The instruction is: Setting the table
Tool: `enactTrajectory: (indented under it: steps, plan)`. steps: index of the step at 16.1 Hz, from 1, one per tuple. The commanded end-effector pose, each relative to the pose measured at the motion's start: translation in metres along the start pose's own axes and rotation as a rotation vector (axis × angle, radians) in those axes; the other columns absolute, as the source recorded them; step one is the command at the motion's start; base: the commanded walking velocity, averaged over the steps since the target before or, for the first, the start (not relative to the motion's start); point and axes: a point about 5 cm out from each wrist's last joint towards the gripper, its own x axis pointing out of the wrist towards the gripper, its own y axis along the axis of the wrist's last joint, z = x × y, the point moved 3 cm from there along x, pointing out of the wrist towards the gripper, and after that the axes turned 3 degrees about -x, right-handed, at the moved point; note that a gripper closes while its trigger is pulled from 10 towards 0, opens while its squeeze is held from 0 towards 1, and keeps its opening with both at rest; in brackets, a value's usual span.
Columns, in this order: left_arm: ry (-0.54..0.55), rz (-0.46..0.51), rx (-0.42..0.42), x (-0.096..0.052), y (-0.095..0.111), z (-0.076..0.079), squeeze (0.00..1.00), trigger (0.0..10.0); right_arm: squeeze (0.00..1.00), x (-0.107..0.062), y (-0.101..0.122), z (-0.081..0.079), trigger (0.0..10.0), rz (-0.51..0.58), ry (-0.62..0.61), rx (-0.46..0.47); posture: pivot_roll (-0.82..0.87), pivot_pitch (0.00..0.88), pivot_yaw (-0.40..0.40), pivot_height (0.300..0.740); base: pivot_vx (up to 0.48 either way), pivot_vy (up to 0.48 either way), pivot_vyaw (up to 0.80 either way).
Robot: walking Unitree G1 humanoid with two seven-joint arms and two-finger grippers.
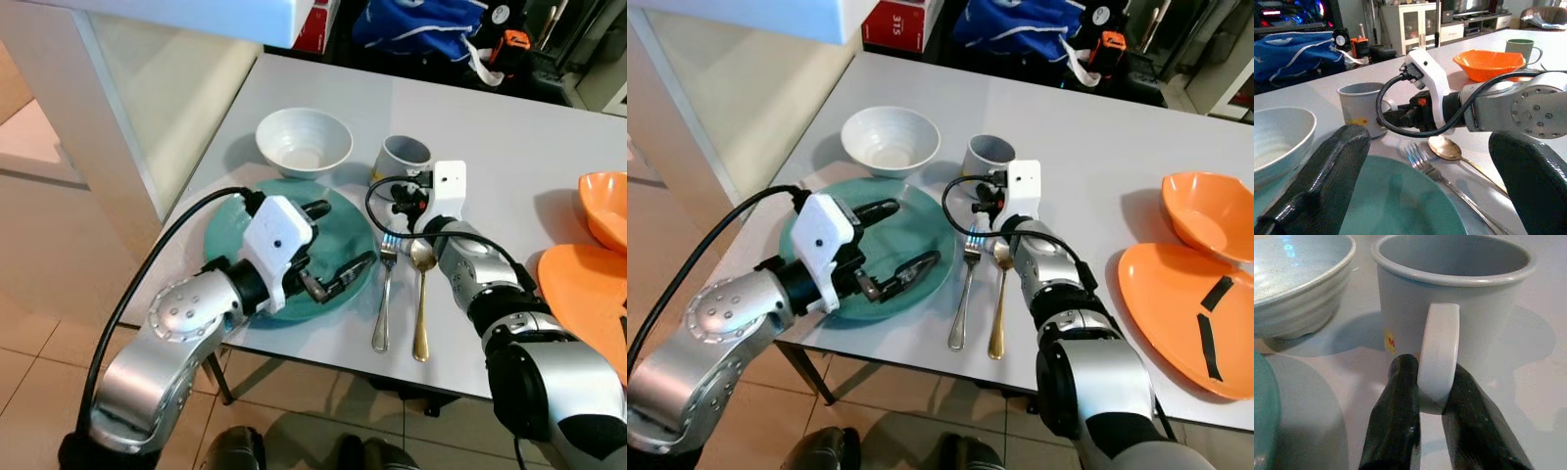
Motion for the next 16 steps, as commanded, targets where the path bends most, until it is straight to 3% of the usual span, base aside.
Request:
enactTrajectory:
  steps: [1, 6, 9, 11, 12, 13, 16]
  plan:
    - [0.006, -0.011, 0.018, 0.003, -0.001, -0.002, 0.00, 10.0, 1.00, 0.000, -0.002, 0.000, 10.0, -0.007, 0.007, 0.006, 0.19, 0.068, -0.084, 0.740, 0.000, 0.000, 0.00]
    - [0.043, -0.034, 0.044, 0.001, -0.005, -0.009, 0.00, 10.0, 1.00, 0.000, -0.005, -0.002, 10.0, -0.026, 0.009, -0.029, 0.20, 0.064, -0.095, 0.740, 0.000, 0.000, 0.00]
    - [0.099, -0.025, 0.063, -0.001, -0.003, -0.018, 0.00, 10.0, 1.00, -0.003, 0.001, 0.004, 10.0, 0.015, 0.015, -0.074, 0.19, 0.048, -0.085, 0.740, 0.000, 0.000, 0.00]
    - [0.226, -0.058, 0.046, -0.001, -0.008, -0.043, 0.00, 10.0, 1.00, -0.014, 0.012, 0.016, 10.0, 0.103, 0.020, -0.072, 0.16, 0.032, -0.059, 0.740, 0.000, 0.000, 0.00]
    - [0.246, -0.067, 0.046, 0.000, -0.010, -0.047, 0.00, 10.0, 1.00, -0.016, 0.013, 0.017, 10.0, 0.114, 0.022, -0.069, 0.16, 0.032, -0.059, 0.740, 0.000, 0.000, 0.00]
    - [0.306, -0.077, 0.054, 0.002, -0.011, -0.060, 0.00, 10.0, 0.00, -0.025, 0.015, 0.019, 10.0, 0.137, 0.022, -0.086, 0.14, 0.023, -0.039, 0.740, 0.000, 0.000, 0.00]
    - [0.436, -0.094, 0.005, 0.009, -0.013, -0.090, 0.00, 10.0, 0.00, -0.057, 0.018, 0.017, 10.0, 0.192, 0.027, -0.100, 0.11, 0.014, -0.005, 0.740, 0.000, 0.000, 0.00]
